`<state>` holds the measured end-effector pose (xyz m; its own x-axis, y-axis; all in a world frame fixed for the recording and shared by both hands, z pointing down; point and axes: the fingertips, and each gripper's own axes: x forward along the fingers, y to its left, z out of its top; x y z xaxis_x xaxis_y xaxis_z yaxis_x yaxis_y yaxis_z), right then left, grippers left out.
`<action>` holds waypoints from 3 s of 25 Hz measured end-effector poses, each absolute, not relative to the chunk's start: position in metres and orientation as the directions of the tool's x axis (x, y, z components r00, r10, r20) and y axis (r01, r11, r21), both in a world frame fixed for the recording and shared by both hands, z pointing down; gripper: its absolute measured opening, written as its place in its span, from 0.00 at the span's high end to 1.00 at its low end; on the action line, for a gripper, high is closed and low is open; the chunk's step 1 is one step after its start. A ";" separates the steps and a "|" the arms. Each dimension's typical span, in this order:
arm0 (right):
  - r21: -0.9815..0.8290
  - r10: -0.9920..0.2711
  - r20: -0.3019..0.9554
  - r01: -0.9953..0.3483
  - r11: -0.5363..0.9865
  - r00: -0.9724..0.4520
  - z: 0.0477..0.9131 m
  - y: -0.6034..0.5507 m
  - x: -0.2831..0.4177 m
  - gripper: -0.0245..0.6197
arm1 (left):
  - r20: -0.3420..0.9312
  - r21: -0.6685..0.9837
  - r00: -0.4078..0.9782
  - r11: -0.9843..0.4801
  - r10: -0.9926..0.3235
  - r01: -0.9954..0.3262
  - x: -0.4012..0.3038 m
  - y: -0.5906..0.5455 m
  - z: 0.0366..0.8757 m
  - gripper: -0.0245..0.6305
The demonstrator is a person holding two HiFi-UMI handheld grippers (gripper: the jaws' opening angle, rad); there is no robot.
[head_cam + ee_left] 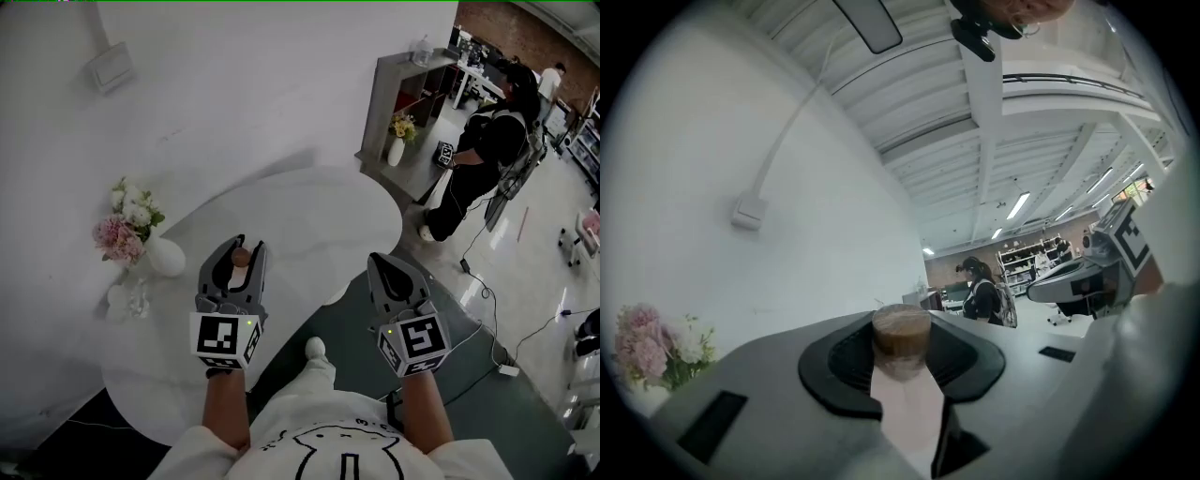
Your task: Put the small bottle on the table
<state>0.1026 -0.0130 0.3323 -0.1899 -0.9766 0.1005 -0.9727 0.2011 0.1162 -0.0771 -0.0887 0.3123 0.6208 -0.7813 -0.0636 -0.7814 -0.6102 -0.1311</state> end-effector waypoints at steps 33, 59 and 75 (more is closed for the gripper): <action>0.048 -0.900 0.304 -0.938 0.343 -0.313 0.441 -0.276 0.166 0.98 | 0.116 -0.040 0.564 -0.571 -0.818 -0.820 0.011 -0.333 0.433 0.77; -0.048 -0.833 0.374 -0.905 0.422 -0.408 0.503 -0.360 0.203 0.98 | 0.227 -0.028 0.537 -0.556 -0.813 -0.831 0.073 -0.436 0.509 0.77; -0.100 -0.807 0.405 -0.899 0.427 -0.429 0.542 -0.375 0.195 0.97 | 0.285 -0.003 0.554 -0.579 -0.782 -0.815 0.087 -0.467 0.563 0.77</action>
